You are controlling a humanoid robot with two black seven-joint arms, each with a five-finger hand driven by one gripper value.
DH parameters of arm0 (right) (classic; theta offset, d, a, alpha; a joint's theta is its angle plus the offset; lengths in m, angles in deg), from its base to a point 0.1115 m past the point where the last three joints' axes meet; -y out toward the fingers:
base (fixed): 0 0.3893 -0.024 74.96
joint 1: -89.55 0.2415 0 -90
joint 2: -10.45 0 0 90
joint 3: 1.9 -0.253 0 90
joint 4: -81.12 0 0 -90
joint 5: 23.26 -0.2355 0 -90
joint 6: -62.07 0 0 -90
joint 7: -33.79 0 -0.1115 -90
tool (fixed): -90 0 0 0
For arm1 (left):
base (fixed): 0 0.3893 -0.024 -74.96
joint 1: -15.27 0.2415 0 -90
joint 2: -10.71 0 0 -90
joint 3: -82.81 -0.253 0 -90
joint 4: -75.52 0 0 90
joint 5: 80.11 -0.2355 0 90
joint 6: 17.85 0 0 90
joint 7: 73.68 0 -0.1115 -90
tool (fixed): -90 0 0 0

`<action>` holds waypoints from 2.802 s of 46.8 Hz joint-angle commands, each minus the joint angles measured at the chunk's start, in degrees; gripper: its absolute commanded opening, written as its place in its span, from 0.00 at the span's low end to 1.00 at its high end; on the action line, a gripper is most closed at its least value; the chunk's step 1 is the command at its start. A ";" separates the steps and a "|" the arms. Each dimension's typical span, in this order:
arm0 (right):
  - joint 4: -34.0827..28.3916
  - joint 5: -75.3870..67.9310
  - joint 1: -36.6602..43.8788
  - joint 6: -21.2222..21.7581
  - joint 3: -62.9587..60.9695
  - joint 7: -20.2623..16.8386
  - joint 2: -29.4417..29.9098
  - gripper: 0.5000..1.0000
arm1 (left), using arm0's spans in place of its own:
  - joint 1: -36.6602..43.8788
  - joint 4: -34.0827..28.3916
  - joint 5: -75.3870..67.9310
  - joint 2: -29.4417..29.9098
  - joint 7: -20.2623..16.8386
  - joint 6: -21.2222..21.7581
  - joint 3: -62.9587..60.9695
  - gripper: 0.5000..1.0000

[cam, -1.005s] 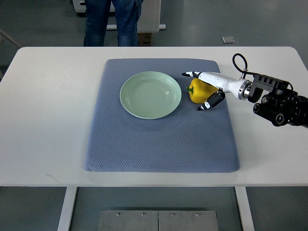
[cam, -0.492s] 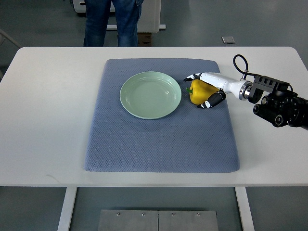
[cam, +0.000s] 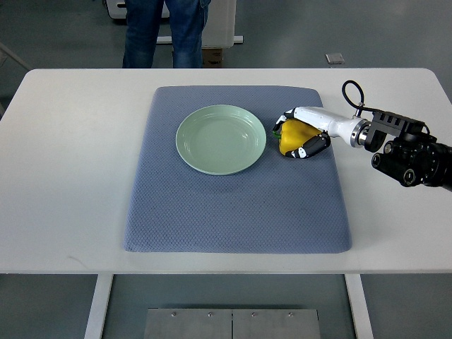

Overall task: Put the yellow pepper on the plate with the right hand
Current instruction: 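Close the right hand fingers around the yellow pepper, then lift the pepper with the right hand and carry it over the plate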

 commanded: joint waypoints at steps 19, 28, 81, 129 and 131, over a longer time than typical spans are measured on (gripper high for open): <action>0.08 -0.26 0.48 0.01 -0.27 0.00 -0.18 0.00 | 0.00 0.00 0.00 0.00 0.00 -0.01 0.00 1.00; 0.08 -0.53 1.00 0.01 -0.71 0.00 -0.71 0.00 | 0.00 0.00 0.00 0.00 0.00 -0.01 0.00 1.00; -0.71 -3.69 9.09 0.80 -0.62 0.00 8.70 0.00 | 0.00 0.00 0.00 0.00 0.00 -0.01 0.00 1.00; 0.34 -9.23 7.86 0.71 -2.28 0.00 8.70 0.00 | 0.00 0.00 0.00 0.00 0.00 -0.01 0.00 1.00; 0.08 -9.23 7.95 0.71 -2.72 0.00 8.70 0.00 | 0.00 0.00 0.00 0.00 0.00 -0.01 0.00 1.00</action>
